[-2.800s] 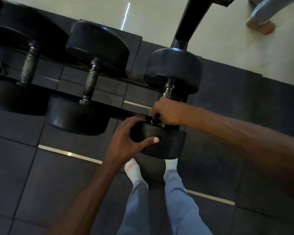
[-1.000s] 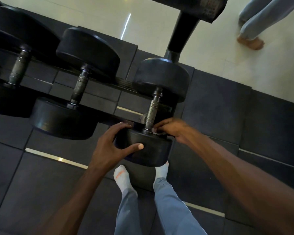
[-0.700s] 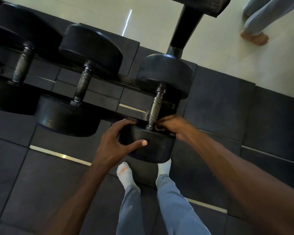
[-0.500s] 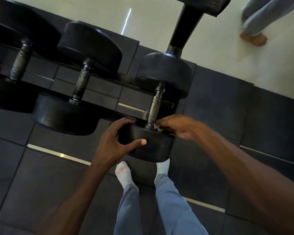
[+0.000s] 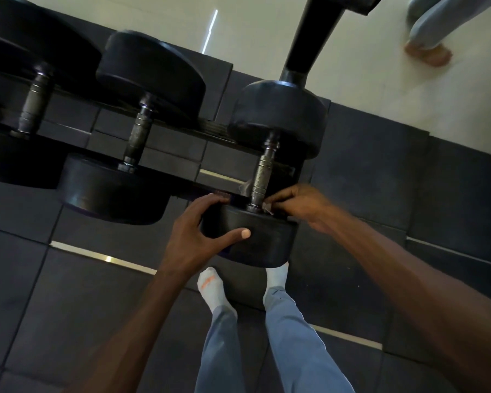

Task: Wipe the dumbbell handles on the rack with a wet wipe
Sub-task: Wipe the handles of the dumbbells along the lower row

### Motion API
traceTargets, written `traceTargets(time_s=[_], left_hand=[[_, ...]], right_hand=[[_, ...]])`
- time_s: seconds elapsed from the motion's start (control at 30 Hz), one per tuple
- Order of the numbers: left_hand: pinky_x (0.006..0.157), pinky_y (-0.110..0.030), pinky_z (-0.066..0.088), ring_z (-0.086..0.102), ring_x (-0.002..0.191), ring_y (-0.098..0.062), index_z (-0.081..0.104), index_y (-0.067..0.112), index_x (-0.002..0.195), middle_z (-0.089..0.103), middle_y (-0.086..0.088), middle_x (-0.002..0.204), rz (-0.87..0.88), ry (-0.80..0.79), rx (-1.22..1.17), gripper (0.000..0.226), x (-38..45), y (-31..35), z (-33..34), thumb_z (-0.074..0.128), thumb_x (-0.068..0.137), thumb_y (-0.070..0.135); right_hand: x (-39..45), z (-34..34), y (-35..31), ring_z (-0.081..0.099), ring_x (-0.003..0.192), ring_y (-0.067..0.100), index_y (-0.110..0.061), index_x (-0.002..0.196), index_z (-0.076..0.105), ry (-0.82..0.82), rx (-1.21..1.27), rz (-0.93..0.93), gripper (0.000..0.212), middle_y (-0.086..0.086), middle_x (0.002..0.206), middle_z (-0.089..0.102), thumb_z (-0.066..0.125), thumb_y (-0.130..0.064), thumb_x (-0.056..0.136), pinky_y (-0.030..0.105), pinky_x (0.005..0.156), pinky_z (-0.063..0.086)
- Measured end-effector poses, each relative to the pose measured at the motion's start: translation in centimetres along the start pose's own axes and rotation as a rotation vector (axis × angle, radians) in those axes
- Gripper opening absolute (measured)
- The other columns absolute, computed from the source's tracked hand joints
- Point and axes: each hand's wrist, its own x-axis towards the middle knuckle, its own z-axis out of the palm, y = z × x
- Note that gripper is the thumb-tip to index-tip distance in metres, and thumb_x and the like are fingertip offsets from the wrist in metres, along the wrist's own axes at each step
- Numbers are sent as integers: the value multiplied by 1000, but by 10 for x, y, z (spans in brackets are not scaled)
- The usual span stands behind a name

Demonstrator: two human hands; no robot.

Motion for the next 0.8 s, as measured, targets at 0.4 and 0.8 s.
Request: traceTargets(time_s=[0.4, 0.8], left_hand=[[108, -38, 50, 58, 127, -6, 67, 24, 125, 64, 13, 129, 22, -2, -14, 70, 2, -2, 2, 84, 68, 61], [107, -27, 48, 57, 127, -4, 67, 24, 126, 62, 14, 131, 31, 1, -20, 69, 0, -2, 1, 86, 69, 57]], right_hand=[[15, 29, -71, 55, 87, 19, -14, 107, 64, -256, -1224, -741, 14, 1, 95, 46, 53, -16, 99, 34, 79, 51], [13, 23, -81, 63, 83, 26, -11, 101, 69, -284, -1248, -722, 15, 1, 82, 50, 57, -13, 93, 29, 70, 47]])
